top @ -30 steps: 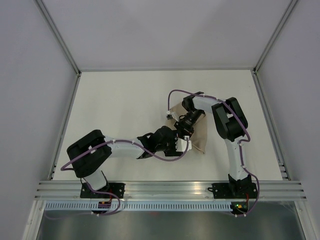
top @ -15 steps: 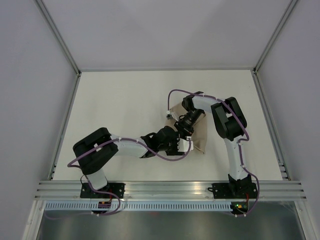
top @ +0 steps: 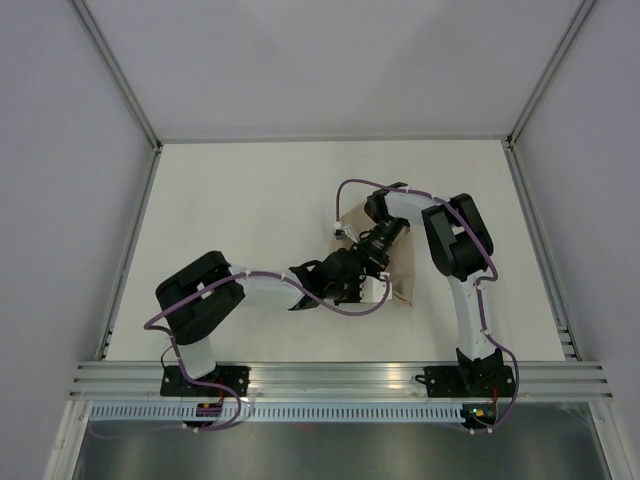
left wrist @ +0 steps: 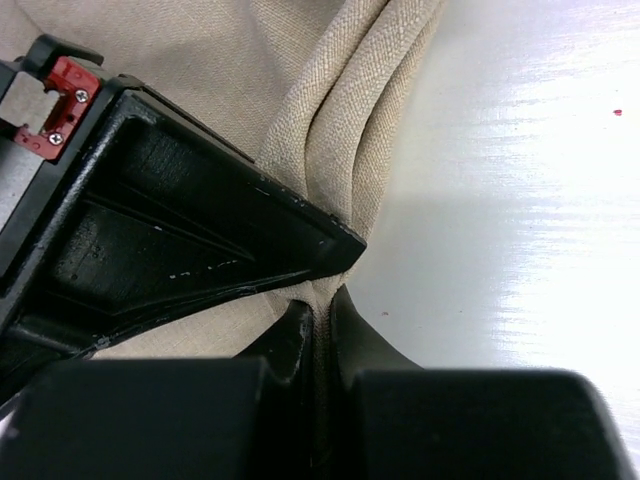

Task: Fold the napkin, place the utensils inside, and roll it up
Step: Roll the napkin with the utensil

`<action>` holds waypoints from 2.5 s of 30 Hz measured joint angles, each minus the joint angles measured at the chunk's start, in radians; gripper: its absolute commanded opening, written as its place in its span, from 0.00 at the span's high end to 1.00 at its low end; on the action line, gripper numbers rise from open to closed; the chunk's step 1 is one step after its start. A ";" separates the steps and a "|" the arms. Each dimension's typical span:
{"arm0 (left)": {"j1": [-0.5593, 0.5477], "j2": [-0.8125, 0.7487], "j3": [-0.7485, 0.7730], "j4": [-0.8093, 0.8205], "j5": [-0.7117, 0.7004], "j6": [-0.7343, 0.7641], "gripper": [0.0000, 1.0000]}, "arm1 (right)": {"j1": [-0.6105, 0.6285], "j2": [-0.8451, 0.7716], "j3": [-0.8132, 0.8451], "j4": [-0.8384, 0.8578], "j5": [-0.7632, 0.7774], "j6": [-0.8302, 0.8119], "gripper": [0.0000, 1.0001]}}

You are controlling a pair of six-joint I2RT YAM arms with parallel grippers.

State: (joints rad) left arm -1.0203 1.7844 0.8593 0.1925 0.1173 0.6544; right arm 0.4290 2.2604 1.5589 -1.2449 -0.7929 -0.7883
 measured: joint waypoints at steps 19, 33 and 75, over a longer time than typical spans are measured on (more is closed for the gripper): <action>0.083 0.043 0.092 -0.105 0.217 -0.105 0.98 | -0.105 -0.209 -0.084 0.160 0.100 0.036 0.37; 0.277 0.223 0.315 -0.332 0.683 -0.238 0.98 | -0.224 -0.650 -0.416 0.499 0.145 0.124 0.32; 0.387 0.383 0.472 -0.561 0.971 -0.284 0.73 | 0.262 -0.841 -0.949 1.098 0.555 0.076 0.80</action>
State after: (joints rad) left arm -0.6331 2.1674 1.3312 -0.3687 1.0882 0.3702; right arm 0.6907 1.4193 0.6102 -0.1471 -0.2375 -0.7120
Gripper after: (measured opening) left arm 0.239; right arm 0.257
